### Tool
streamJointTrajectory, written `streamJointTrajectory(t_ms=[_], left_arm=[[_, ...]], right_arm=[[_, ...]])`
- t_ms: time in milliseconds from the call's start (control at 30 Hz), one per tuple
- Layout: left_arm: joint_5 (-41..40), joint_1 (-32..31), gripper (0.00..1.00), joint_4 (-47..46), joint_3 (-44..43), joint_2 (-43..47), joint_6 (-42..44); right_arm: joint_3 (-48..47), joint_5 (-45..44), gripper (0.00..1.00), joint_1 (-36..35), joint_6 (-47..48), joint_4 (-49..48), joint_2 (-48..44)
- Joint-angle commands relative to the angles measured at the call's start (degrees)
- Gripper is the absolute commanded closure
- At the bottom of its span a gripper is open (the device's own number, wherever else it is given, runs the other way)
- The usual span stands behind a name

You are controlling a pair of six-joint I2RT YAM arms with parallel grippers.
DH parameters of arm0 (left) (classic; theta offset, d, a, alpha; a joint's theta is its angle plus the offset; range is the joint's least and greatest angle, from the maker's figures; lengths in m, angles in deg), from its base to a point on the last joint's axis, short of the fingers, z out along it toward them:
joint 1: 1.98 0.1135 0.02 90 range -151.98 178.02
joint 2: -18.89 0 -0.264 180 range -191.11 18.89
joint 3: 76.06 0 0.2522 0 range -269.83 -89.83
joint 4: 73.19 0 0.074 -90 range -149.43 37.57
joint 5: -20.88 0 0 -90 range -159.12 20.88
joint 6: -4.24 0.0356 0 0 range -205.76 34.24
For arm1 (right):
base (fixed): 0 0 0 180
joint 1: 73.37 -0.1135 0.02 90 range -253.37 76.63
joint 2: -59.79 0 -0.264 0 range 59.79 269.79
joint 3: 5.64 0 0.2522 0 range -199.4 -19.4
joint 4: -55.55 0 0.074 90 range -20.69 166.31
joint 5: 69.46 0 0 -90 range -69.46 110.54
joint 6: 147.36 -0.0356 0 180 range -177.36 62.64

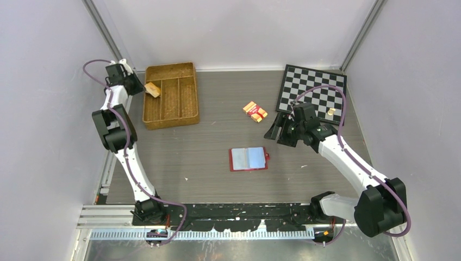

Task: Put the credit cards into the card holder
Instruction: Pick up the credit card from the storage box.

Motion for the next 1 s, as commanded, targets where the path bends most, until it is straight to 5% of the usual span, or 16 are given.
streamJointTrajectory(t_ms=[0, 467, 800, 967], left_arm=[[0.3, 0.6, 0.90, -3.5, 0.3, 1.4, 1.1], [3.3, 0.6, 1.00, -7.4, 2.4, 2.1, -1.5], [0.4, -0.5, 0.49, -7.8, 4.9, 3.7, 0.1], [-5.3, -2.8, 0.44, -11.4, 11.6, 9.8, 3.3]], right_arm=[[-0.5, 1.2, 0.31, 0.3, -0.5, -2.1, 0.1], [-0.2, 1.5, 0.32, 0.2, -0.7, -2.5, 0.4], [-0.5, 2.2, 0.32, 0.2, -0.8, -3.2, 1.2], [-0.6, 3.1, 0.32, 0.2, -0.7, -3.8, 1.7]])
